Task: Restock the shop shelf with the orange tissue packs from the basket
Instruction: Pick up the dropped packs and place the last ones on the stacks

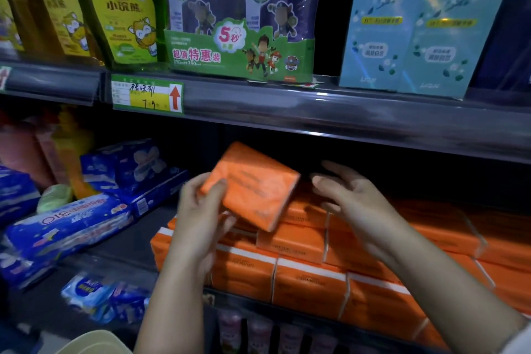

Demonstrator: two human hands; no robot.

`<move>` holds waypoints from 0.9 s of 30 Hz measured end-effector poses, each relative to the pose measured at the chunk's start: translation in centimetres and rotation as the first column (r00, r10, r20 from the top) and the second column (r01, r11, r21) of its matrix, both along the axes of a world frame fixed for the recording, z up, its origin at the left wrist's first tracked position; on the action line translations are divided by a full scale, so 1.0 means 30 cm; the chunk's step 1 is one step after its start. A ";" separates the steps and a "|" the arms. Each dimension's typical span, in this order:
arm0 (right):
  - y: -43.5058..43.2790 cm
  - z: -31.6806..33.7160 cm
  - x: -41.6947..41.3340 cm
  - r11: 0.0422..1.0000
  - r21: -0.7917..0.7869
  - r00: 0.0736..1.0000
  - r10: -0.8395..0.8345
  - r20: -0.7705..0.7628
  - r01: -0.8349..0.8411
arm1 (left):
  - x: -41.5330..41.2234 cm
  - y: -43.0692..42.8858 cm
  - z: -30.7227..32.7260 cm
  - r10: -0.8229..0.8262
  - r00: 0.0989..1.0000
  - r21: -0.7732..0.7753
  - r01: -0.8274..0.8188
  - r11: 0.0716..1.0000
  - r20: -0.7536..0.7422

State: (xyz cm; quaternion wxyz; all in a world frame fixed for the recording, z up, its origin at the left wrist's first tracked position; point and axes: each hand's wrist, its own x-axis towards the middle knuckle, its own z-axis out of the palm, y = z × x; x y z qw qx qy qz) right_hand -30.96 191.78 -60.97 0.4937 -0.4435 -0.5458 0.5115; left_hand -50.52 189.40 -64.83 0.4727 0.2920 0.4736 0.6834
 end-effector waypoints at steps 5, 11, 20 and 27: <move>0.001 -0.010 0.020 0.995 0.084 0.986 0.033 0.164 -0.048 | -0.048 -0.006 0.012 0.129 0.988 -0.008 -0.130 0.991 -0.089; -0.022 -0.006 -0.039 0.925 0.049 0.892 0.348 0.290 -0.377 | 0.003 -0.071 0.062 -0.307 0.841 0.034 0.359 0.933 -0.445; 0.001 -0.024 -0.101 0.992 -0.119 0.973 -0.068 -0.222 0.043 | -0.013 -0.044 0.023 -0.157 0.971 0.010 0.162 0.987 -0.180; -0.002 -0.018 -0.191 0.997 -0.059 0.997 0.040 -0.073 -0.044 | -0.015 -0.005 0.011 -0.012 0.998 0.035 0.010 0.999 0.064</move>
